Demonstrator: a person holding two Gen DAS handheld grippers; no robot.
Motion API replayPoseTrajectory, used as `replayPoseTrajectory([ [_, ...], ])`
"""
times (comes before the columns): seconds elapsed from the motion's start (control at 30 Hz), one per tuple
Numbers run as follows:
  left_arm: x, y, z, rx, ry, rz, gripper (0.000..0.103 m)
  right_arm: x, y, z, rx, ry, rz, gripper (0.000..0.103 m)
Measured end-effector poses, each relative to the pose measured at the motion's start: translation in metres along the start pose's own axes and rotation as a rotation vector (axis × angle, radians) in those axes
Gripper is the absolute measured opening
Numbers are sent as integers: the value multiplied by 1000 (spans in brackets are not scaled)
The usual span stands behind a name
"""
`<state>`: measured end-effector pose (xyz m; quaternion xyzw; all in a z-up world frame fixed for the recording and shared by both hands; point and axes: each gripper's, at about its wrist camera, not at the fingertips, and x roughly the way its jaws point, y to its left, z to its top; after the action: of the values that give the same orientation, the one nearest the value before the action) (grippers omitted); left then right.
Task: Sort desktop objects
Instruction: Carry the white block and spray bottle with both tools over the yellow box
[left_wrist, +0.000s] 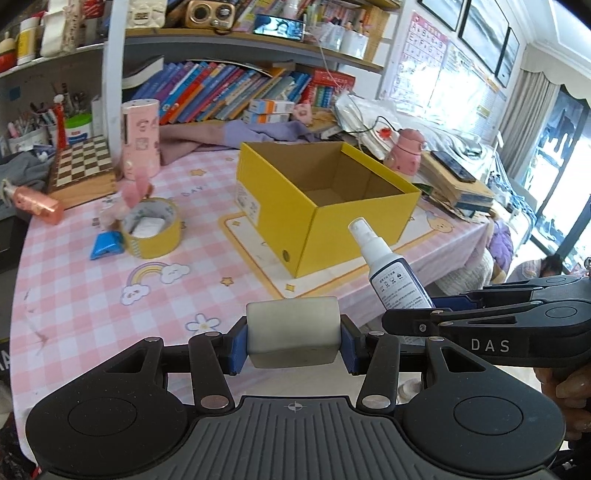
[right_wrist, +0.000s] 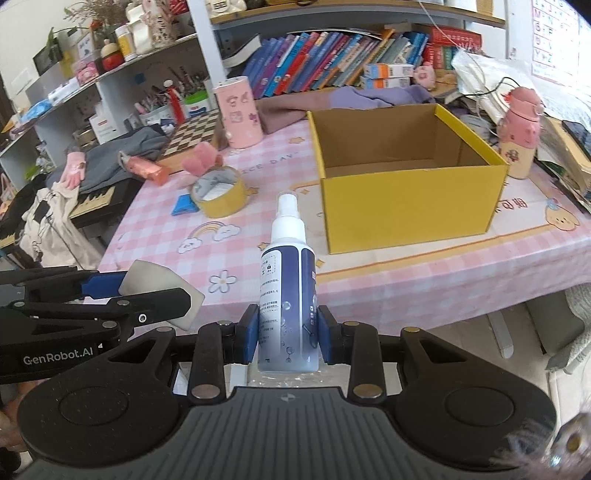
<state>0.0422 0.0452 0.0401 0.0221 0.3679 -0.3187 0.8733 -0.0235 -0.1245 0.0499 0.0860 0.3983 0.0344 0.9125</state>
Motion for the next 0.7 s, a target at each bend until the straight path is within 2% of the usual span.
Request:
replayPoseTrajectory([
  [0.4, 22, -28, 18, 62, 4, -28, 47, -5, -37, -2, 63, 1, -61, 30],
  [0.7, 51, -57, 35, 122, 53, -73, 47, -11, -77, 0, 127, 3, -103, 30],
])
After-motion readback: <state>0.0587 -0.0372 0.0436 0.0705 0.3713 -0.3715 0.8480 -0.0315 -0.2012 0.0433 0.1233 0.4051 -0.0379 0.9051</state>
